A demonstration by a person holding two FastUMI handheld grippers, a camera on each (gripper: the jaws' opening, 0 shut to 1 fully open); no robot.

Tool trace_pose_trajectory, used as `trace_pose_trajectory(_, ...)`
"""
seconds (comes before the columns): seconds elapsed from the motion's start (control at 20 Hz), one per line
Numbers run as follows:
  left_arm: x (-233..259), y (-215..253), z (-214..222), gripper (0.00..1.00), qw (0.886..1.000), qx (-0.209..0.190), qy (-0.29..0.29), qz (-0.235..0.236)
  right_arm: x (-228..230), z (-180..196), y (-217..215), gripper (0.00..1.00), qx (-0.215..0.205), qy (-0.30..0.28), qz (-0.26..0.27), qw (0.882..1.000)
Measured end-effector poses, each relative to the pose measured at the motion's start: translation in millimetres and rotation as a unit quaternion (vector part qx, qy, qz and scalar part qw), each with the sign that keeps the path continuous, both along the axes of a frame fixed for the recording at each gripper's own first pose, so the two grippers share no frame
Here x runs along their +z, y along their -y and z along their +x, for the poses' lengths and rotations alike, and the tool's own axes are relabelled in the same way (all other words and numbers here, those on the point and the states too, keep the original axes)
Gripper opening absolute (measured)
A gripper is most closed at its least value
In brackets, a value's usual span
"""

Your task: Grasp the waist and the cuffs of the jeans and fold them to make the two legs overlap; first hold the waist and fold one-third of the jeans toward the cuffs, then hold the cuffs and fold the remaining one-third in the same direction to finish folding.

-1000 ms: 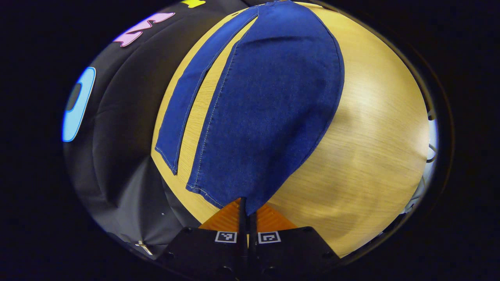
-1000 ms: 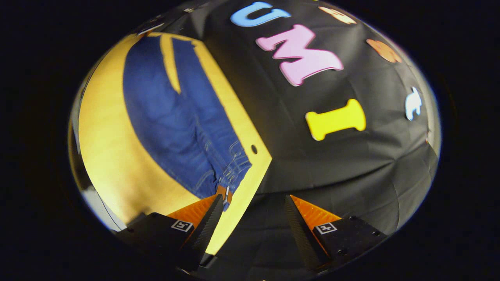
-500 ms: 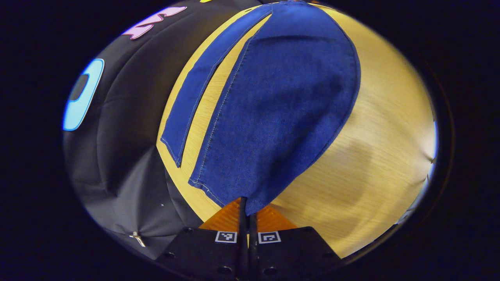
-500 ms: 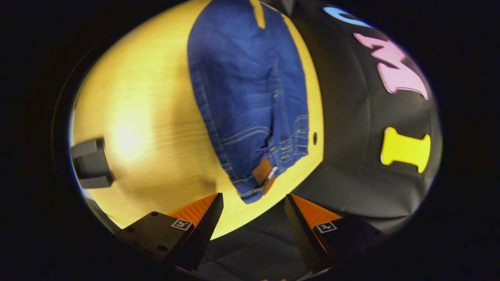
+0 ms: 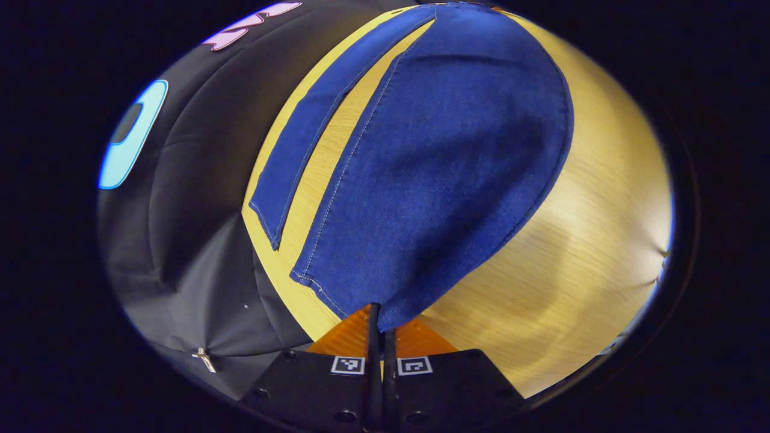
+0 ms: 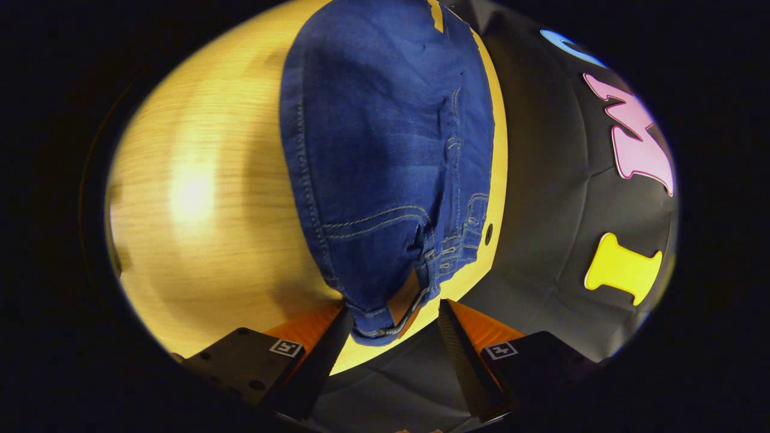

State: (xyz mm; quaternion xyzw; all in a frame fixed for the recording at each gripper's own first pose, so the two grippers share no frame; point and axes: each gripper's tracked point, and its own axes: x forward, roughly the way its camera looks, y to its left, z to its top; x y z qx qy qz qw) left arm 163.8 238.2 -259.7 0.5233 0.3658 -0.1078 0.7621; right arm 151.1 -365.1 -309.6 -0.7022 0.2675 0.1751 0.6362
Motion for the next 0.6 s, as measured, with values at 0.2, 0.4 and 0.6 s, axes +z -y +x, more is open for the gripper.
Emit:
trace_pose_trajectory(0.2,0,0,0,0.06,1.000,0.007,0.001,-0.006,-11,6,-5,0.74,-0.022,-0.011,0.010,1.000)
trace_pose_trajectory(0.4,1,1,1,0.05,1.000,0.017,0.011,-0.005,-11,7,-2,0.24,-0.019,-0.001,-0.002,1.000)
trace_pose_trajectory(0.6,0,0,0,0.05,0.999,0.036,0.024,-0.012,-18,-6,-9,0.09,-0.054,-0.051,0.064,0.995)
